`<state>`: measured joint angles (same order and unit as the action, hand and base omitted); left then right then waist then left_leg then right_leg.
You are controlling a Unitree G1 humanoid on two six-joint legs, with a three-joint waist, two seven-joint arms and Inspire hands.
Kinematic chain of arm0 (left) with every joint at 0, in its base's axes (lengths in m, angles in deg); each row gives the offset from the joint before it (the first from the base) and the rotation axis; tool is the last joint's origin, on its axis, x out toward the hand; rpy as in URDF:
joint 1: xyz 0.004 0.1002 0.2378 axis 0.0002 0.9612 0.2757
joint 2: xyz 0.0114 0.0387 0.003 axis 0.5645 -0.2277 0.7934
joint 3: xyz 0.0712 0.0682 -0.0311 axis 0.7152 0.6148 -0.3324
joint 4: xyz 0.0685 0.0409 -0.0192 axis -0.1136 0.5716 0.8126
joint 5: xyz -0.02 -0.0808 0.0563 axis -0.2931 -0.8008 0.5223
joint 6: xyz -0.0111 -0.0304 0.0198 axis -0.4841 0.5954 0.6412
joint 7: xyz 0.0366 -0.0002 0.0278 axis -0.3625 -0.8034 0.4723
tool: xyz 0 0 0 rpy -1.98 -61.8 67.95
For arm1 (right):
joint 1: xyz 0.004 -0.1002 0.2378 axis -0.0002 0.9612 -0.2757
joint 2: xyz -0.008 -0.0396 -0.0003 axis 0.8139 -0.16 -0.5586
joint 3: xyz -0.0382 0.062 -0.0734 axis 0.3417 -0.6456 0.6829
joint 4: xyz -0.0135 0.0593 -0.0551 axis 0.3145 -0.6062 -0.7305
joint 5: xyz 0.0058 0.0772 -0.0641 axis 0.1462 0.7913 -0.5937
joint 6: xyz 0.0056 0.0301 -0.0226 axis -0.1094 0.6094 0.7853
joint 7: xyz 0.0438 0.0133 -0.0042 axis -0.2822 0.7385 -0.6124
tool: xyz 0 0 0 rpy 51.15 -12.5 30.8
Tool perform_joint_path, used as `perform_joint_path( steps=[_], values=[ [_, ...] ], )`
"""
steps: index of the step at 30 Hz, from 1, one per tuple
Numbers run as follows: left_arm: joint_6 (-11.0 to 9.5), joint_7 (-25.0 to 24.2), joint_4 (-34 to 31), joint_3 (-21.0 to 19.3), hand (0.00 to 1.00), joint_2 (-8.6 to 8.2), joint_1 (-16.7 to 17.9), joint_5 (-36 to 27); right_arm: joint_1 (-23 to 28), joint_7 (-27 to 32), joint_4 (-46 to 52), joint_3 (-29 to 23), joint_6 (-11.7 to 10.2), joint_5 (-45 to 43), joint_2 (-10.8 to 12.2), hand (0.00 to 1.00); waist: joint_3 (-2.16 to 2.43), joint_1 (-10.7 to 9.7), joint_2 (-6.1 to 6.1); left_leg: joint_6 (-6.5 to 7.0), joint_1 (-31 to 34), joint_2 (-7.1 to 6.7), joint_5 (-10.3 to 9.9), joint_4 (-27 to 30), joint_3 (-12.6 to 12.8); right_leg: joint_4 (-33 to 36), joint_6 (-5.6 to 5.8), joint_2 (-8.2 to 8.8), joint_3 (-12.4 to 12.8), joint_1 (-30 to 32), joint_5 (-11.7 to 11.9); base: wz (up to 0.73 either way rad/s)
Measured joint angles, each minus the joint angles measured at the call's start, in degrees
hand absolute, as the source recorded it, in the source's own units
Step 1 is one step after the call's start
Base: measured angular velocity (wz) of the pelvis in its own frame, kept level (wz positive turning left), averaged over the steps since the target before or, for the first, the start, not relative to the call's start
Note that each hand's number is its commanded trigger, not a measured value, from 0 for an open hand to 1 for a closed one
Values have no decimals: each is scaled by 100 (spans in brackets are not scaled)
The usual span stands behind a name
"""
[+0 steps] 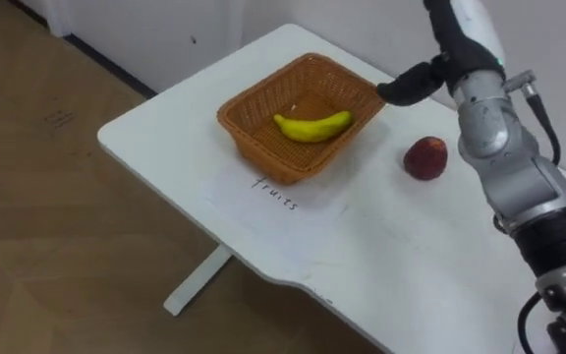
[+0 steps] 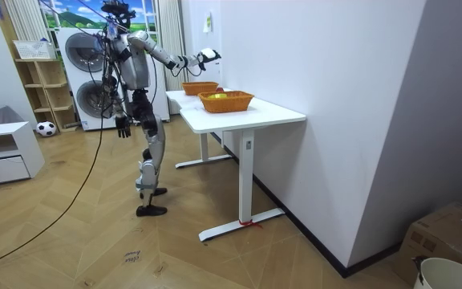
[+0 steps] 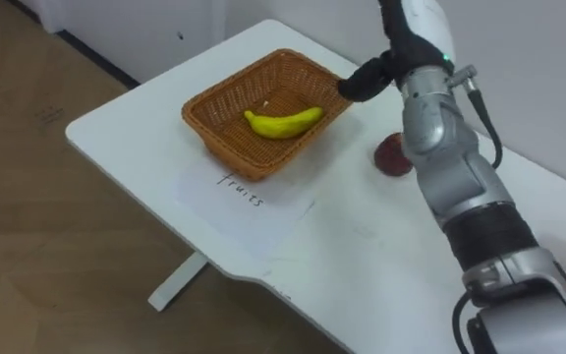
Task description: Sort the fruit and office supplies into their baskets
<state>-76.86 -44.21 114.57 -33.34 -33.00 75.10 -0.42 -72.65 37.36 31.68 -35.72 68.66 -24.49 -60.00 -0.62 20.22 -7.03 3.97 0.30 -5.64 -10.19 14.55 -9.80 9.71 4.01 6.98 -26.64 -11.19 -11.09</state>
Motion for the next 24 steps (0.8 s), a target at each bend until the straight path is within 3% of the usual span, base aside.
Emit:
perform_joint_path(
  steps=[4,8,15,19,24],
  values=[
    [3,24,1,-15,0,-107,93,3,19,342,0,-162,-8,841,0,0,27,-126,161,1,-87,40,13,-118,162,-3,0,-1,138,19,0,-19],
    [38,56,-37,-3,0,-194,132,5,21,410,-23,-175,-8,1472,-2,0,28,-312,193,-1,-106,55,14,-165,190,-5,0,-9,139,23,0,-4],
    [109,64,-112,128,0,-340,124,-12,31,374,-188,-175,-7,1654,4,0,-4,-443,282,5,-134,57,18,-157,188,-7,0,-8,240,38,0,0],
    [113,95,-108,255,0,-361,141,-113,31,369,-460,-176,-7,1644,4,0,43,-580,345,6,-96,57,20,-175,198,-7,0,-5,236,87,0,-1],
    [102,95,-157,413,0,-370,104,-117,31,365,-546,-223,-16,1655,3,0,55,-628,425,4,1,88,24,-167,338,-1,0,-6,279,220,0,-12]
  ],
)
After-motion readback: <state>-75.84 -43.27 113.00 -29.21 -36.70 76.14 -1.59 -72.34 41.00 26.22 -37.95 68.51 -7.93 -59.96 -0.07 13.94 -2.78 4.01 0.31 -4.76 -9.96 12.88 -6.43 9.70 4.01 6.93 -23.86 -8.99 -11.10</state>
